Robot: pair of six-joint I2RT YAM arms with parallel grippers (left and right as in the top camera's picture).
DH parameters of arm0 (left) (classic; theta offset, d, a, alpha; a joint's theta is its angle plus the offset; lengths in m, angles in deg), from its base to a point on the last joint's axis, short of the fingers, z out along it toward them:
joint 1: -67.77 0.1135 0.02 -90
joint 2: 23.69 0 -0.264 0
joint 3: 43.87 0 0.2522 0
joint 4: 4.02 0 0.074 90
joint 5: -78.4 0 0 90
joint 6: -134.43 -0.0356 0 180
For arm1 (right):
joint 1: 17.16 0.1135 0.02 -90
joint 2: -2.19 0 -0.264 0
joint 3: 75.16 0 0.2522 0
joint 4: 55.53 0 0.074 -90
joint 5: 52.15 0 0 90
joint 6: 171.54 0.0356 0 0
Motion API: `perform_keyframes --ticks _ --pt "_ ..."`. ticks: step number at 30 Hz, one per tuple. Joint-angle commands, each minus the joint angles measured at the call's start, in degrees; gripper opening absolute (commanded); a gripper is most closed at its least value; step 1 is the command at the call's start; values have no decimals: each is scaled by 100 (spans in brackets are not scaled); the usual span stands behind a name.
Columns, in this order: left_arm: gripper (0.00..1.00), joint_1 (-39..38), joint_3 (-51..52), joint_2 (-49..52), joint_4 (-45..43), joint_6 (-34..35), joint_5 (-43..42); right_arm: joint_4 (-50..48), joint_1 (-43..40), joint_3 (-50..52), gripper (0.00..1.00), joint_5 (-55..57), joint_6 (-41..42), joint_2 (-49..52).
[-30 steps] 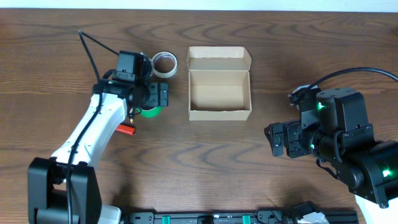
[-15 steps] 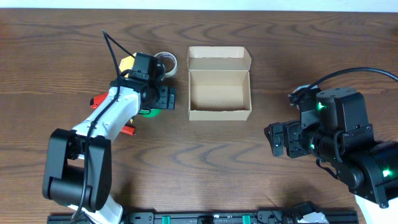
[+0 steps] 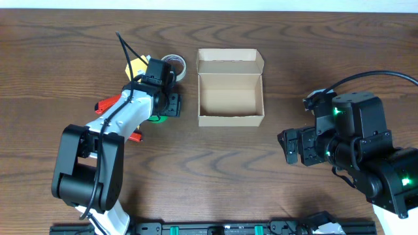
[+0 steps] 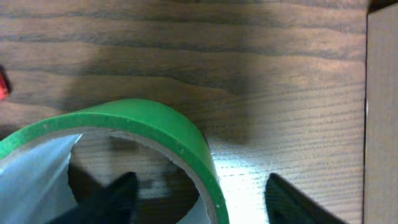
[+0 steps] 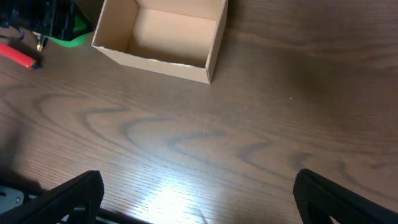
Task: Pack container
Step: 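Carry the green tape roll with the left gripper into the box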
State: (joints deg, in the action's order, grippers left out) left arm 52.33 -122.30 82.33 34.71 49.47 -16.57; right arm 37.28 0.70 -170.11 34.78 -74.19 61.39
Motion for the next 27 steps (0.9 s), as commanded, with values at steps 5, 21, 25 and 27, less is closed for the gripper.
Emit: perform_keyframes --ticks 5,21,25,27 --pt "40 -13 -120 133 -68 -33 138 9 -44 0 99 -17 -15 -4" --pt "5 -280 -2068 79 1644 -350 706 9 -44 -2 99 -17 -17 -4" --pt "6 -595 -3058 68 2120 -367 675 9 -44 0 99 -17 -17 -4" --pt "6 -809 -3359 68 2153 -284 640 11 -44 -2 99 -17 -17 -4"
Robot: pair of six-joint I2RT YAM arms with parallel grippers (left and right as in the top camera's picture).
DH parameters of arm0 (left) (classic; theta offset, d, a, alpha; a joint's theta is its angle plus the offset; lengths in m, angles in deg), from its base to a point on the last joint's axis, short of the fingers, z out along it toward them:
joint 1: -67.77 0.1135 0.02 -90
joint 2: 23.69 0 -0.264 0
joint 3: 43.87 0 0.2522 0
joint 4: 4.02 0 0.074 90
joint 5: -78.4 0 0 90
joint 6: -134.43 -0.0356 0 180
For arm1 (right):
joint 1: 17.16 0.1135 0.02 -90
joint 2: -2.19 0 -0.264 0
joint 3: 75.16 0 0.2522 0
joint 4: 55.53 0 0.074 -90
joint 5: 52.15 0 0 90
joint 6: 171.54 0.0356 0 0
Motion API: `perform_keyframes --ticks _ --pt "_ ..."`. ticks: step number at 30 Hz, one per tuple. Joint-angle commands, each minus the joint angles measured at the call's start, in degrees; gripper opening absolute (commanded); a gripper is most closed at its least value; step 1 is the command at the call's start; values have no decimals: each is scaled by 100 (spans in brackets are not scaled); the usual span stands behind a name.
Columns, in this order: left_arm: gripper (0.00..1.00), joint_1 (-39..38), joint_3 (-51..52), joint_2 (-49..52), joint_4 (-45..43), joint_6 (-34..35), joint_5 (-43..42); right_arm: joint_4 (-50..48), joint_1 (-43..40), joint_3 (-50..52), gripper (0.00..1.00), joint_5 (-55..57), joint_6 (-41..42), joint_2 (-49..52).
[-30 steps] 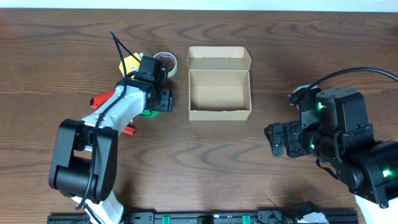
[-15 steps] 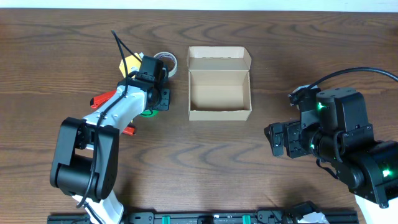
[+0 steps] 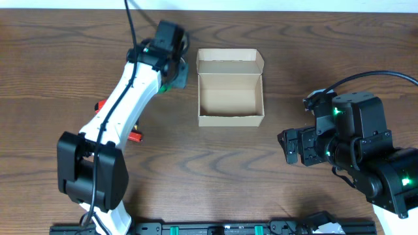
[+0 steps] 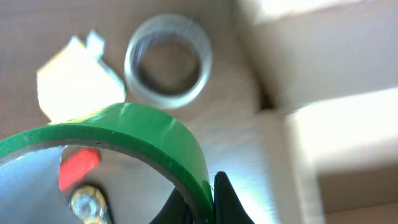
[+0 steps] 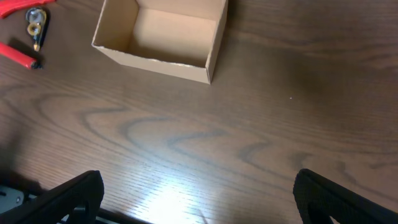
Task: Pack container
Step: 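Carry the green tape roll with the left gripper into the box, then release the green tape and move the left gripper to the white tape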
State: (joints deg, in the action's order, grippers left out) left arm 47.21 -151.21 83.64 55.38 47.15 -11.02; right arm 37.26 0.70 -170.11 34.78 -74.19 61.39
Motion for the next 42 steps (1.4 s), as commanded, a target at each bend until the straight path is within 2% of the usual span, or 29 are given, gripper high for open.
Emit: perform_keyframes --ticks 1,9,16,29,42 --pt "6 -409 -549 -63 74 48 85 11 -44 0 99 -17 -17 -4" --pt "5 -1351 -601 -13 66 280 -343 13 -44 0 99 -17 -17 -4" --pt "6 -1895 -573 79 151 -289 -404 13 -44 0 99 -17 -15 -4" --pt "5 -1912 -520 870 85 -922 -450 13 -44 -2 99 -20 -17 -4" --pt "6 -1729 -520 1145 -94 -890 -256 11 -44 0 99 -17 -17 -4"
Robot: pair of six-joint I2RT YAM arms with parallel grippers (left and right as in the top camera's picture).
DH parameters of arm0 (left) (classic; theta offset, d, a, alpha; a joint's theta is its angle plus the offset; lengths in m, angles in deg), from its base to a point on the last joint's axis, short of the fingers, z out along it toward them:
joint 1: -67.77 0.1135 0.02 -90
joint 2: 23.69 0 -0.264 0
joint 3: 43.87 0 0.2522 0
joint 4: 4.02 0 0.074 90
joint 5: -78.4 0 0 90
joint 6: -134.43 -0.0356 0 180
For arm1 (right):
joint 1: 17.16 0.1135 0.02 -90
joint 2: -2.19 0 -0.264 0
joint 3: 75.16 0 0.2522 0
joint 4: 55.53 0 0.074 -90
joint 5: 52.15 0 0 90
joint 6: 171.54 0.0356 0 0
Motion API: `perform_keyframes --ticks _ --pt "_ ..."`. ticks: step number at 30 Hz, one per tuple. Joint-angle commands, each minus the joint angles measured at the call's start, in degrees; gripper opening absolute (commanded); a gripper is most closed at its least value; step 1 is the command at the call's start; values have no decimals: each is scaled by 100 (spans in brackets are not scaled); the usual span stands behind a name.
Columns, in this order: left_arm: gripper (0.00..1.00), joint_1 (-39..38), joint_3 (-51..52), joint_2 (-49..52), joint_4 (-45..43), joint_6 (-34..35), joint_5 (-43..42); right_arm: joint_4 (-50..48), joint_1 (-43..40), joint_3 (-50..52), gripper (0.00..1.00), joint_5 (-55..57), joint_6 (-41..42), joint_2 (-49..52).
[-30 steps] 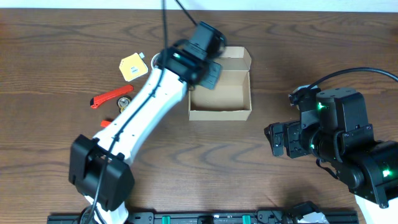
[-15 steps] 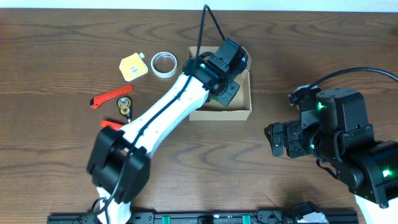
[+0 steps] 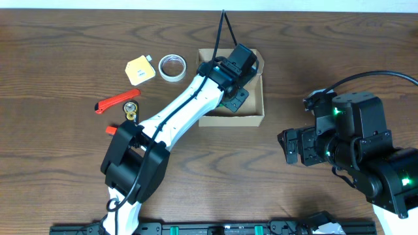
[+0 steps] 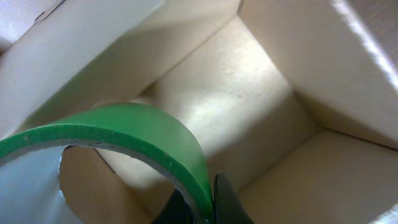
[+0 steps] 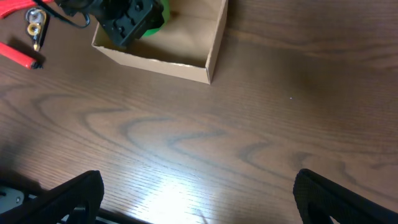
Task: Pack container
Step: 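Release the green tape and move the left gripper to the white tape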
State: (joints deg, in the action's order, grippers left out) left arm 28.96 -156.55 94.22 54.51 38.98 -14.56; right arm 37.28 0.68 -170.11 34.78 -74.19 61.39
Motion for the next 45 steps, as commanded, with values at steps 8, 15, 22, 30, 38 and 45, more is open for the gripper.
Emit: perform_keyframes --ticks 8,15,22,30,38,45 --pt "18 109 13 87 -81 -74 101 11 -42 0 99 -17 -17 -4" --pt "66 81 -26 44 -74 -72 98 11 -42 -2 99 -17 -17 -4" --pt "67 76 -382 -439 92 -48 184 11 -42 0 99 -17 -15 -4" --pt "71 431 -413 -1327 70 372 1513 9 -42 0 99 -17 -17 -4" --pt "71 1873 -393 -1305 208 632 728 11 -42 -2 99 -17 -15 -4" --pt "70 2717 -378 -754 170 413 289 9 -42 0 99 -20 -17 -4"
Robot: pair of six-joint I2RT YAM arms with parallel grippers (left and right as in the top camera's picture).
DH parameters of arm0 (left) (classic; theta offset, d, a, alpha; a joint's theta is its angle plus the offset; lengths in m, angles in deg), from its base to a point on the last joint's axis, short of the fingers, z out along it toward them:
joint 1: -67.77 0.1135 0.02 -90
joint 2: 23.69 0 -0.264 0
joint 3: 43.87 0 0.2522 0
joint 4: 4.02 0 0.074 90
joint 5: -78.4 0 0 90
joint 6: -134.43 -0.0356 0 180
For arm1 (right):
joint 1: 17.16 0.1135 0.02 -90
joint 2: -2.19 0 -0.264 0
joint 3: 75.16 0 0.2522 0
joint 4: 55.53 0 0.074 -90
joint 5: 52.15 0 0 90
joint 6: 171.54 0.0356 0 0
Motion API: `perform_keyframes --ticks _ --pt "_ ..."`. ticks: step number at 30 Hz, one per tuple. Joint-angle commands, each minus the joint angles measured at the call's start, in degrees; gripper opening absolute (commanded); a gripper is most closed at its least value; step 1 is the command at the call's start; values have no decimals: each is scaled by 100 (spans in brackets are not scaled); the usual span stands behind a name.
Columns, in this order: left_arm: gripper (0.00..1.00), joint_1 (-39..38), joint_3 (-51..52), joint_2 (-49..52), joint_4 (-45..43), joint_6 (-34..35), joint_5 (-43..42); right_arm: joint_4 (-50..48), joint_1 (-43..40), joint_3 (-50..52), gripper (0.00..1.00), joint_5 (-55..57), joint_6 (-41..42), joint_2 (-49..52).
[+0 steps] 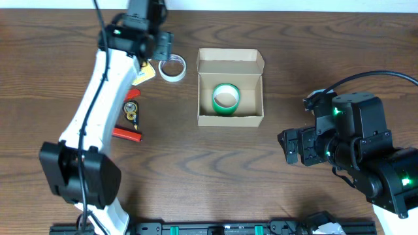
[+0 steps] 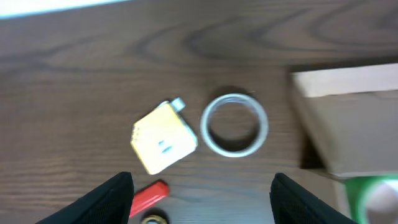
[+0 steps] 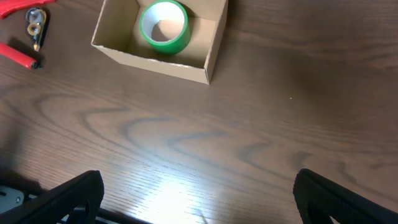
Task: Pack container
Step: 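Release the green tape and move the left gripper to the white tape, then grasp the white masking tape roll rim with the left gripper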
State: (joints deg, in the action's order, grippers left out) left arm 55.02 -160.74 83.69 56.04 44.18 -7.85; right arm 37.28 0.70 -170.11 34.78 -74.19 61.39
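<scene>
The open cardboard box stands mid-table with the green tape roll lying flat inside it; the roll also shows in the right wrist view. My left gripper is open high above the back-left items: a clear tape roll, a yellow tape measure and a red tool. My right gripper is open over bare wood at the right, away from the box.
On the table's left lie a brass-coloured ring piece and a red marker. The left arm stretches along the left side. The box's back flap stands open.
My left gripper let go of the green tape roll, which now lies in the box. The gripper has moved from inside the box to above the back-left items and stands open.
My left gripper was open around the green roll on the table left of the box. Then it held the roll lifted near the back left. Then it had the roll inside the box. Now the roll rests there and the gripper is away, empty. The right arm stayed still.
</scene>
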Motion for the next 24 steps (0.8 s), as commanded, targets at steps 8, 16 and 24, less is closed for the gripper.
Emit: perform_keyframes --ticks 8,16,24 --pt "73 186 42 1246 -332 133 -466 9 -44 0 99 -17 -17 -4" --pt "73 297 42 1921 -610 466 -490 9 -44 -2 99 -20 -17 -4" --pt "70 282 42 2312 -833 562 -490 11 -44 0 99 -17 -17 -4"
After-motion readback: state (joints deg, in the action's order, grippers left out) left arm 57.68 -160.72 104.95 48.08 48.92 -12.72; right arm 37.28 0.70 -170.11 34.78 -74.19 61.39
